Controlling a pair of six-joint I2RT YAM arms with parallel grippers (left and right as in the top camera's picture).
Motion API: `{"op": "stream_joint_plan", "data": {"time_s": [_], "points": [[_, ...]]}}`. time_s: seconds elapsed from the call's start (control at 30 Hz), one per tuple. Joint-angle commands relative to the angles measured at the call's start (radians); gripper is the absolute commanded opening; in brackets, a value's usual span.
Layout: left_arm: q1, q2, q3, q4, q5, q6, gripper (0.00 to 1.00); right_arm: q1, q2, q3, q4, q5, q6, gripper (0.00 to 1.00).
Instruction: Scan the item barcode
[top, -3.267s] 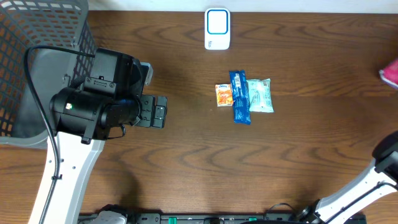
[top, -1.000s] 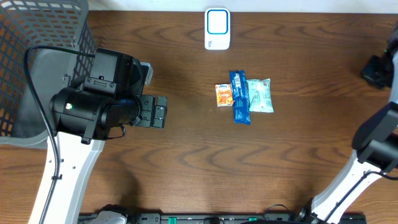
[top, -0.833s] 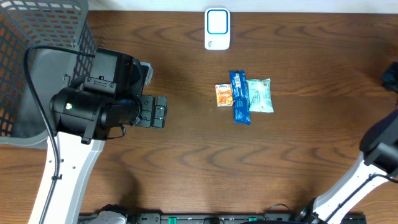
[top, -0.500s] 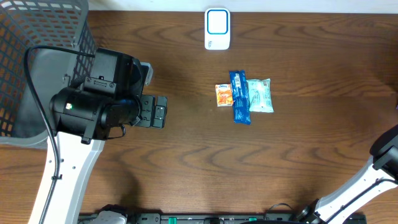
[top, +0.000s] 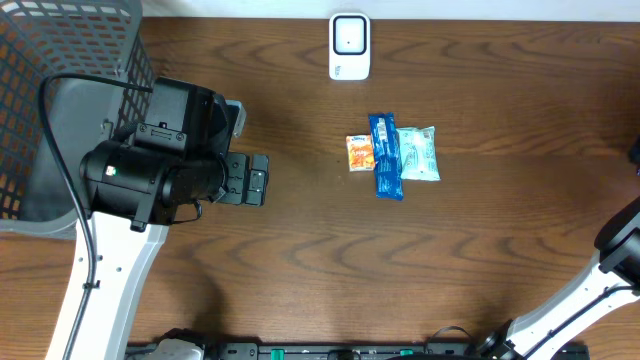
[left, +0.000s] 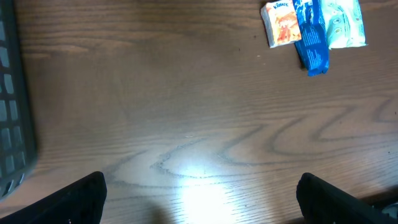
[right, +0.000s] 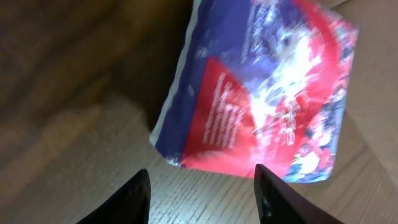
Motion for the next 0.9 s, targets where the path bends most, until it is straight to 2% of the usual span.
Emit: {"op": "stream_joint_plan", "data": {"time_s": [0.0,0.3,0.6,0.87], "points": [[0.005,0.003,0.009,-0.003,-0.013,-0.001,0.98,-0.006,-0.014,-0.079,0.066,0.017,-0.091,0.50],[0.005,0.003,0.009,-0.003,-0.013,-0.001,0.98,-0.002,-0.014,-0.142,0.173,0.035,-0.096,0.43],[0.005,0.003,0.009,-0.003,-0.013,-0.001,0.98,0.020,-0.014,-0.142,0.290,0.193,-0.224,0.45],[0.005,0.003,0.009,-0.003,-0.013,-0.001,0.98,0.010,-0.009,-0.142,0.315,0.126,-0.221,0.46]]}}
